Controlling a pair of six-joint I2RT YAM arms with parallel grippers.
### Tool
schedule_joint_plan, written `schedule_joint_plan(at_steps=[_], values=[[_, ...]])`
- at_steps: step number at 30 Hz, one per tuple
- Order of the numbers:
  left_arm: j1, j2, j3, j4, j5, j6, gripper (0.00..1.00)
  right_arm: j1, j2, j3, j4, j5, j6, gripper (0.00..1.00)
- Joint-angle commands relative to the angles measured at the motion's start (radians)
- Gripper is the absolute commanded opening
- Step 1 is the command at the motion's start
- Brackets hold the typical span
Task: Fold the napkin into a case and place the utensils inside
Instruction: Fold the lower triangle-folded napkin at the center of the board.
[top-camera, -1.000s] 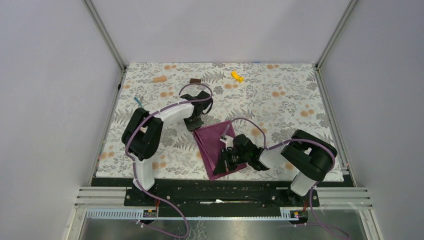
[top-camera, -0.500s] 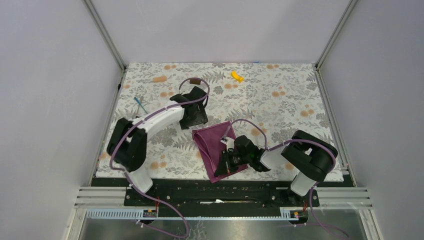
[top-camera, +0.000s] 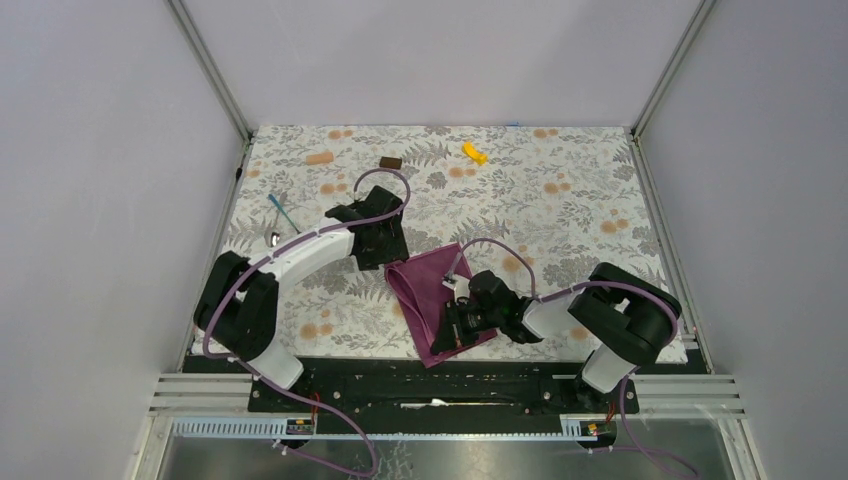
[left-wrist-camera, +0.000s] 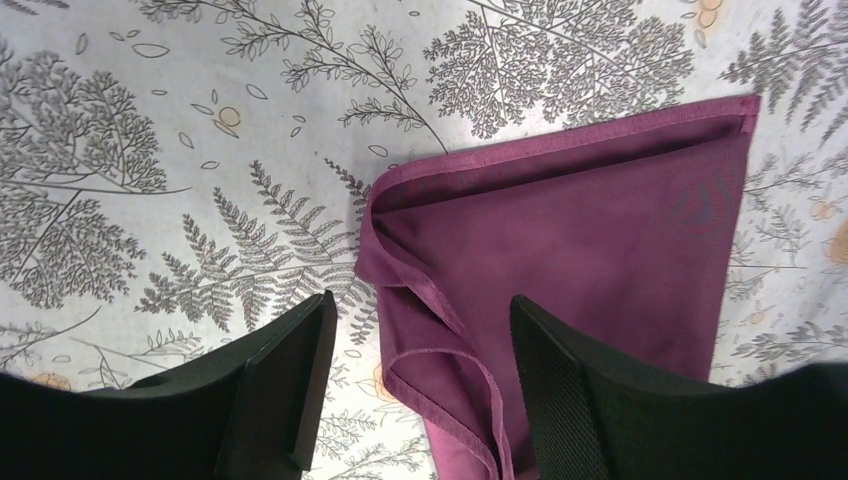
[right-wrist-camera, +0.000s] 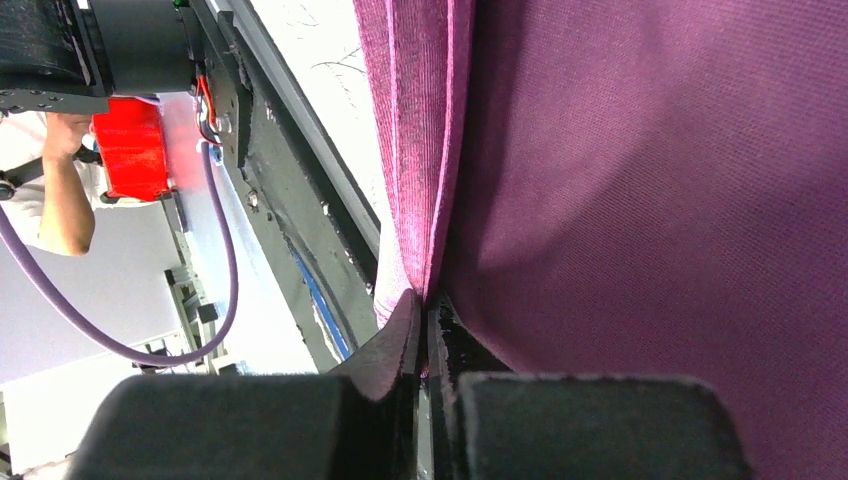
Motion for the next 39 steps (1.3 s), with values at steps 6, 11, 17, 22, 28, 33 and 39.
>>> schedule_joint_plan(at_steps=[6, 11, 17, 22, 28, 33, 39], values=[[0.009, 0.073, -0.009, 0.104, 0.063, 0.009, 0.62, -0.005, -0.031, 0.029, -0.02, 0.006, -0.031, 0.0], [0.008, 0.068, -0.012, 0.113, 0.074, -0.001, 0.43, -0.005, -0.029, 0.038, -0.033, 0.011, -0.036, 0.0], [0.008, 0.107, 0.02, 0.135, 0.118, -0.006, 0.18, -0.005, -0.038, 0.039, -0.056, 0.034, -0.047, 0.01], [0.008, 0.13, 0.056, 0.141, 0.118, -0.006, 0.05, -0.005, -0.074, 0.047, -0.117, 0.064, -0.075, 0.1], [0.007, 0.175, 0.077, 0.17, 0.174, -0.021, 0.0, -0.005, -0.115, 0.057, -0.186, 0.108, -0.087, 0.25], [0.006, 0.182, 0.082, 0.194, 0.174, -0.034, 0.0, -0.005, -0.147, 0.058, -0.244, 0.147, -0.096, 0.4], [0.007, 0.181, 0.083, 0.214, 0.172, -0.051, 0.0, -0.005, -0.218, 0.088, -0.352, 0.261, -0.123, 0.57]])
